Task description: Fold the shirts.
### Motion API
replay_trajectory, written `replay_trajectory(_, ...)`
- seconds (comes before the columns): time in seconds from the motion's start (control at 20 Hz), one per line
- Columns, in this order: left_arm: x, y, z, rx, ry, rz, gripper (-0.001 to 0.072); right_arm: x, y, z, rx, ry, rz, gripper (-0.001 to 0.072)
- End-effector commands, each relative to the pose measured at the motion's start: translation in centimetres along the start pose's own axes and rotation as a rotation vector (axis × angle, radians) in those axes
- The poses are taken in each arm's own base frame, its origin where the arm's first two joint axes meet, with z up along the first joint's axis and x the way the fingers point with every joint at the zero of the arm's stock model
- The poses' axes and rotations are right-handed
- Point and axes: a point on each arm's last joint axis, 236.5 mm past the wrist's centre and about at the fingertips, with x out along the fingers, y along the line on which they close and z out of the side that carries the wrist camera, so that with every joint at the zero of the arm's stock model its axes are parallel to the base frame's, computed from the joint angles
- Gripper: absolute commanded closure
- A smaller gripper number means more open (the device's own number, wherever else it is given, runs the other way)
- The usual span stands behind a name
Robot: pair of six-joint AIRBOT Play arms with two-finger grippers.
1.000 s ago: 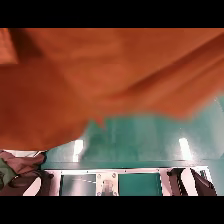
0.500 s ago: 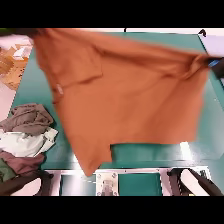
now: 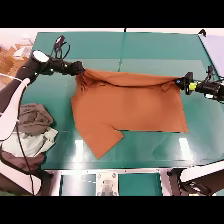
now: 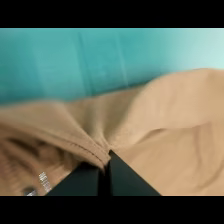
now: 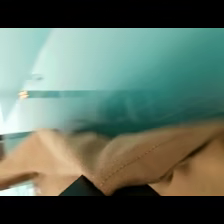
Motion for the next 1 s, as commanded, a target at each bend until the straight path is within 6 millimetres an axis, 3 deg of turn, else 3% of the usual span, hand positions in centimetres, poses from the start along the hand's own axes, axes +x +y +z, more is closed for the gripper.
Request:
replay_trajectory(0.0, 0.8, 1.3, -1.7, -0.036, 0.063, -0.007, 0.0684, -0.1, -0.3, 2.9, 0.042, 0.048, 0.076, 0.0697)
replay_trajectory(0.15, 0.5, 1.8, -2.4, -0.048, 0.096, 0.0, 0.0683, -0.6, -1.2, 3.6, 0.027, 0.057, 0.054, 0.0694)
replay_trajectory(0.2, 0.5, 1.7, -2.5, -0.049, 0.1, -0.004, 0.0682, -0.7, -1.5, 3.2, 0.022, 0.073, 0.042, 0.0634)
replay_trajectory(0.25, 0.5, 1.3, -2.7, -0.052, 0.111, -0.015, 0.0619, -0.8, -1.7, 2.8, 0.016, 0.09, 0.034, 0.0568)
replay_trajectory(0.3, 0.4, 1.1, -3.1, -0.056, 0.128, -0.024, 0.0223, -1.0, -1.6, 2.3, 0.018, 0.111, 0.044, 0.0504)
replay_trajectory(0.35, 0.1, 1.0, -3.3, -0.079, 0.147, -0.03, 0.0036, -1.7, -1.4, 1.9, 0.019, 0.133, 0.059, 0.0499)
replay_trajectory(0.5, -4.0, 0.5, -3.3, -0.142, 0.256, -0.087, 0.0036, -5.7, -1.1, 0.3, 0.025, 0.219, 0.079, 0.05)
replay_trajectory(0.6, -7.5, 0.8, -4.6, -0.215, 0.367, -0.115, 0.0037, -8.8, -2.7, -1.8, 0.035, 0.277, -0.021, 0.05)
replay_trajectory(0.75, -10.9, 1.2, -9.5, -0.292, 0.557, -0.092, 0.0037, -13.4, -5.9, -5.0, 0.048, 0.277, -0.209, 0.0477)
replay_trajectory(0.95, -12.4, 0.5, -17.4, -0.345, 0.63, -0.049, 0.0036, -18.8, -11.2, -8.8, 0.131, 0.176, -0.423, 0.0417)
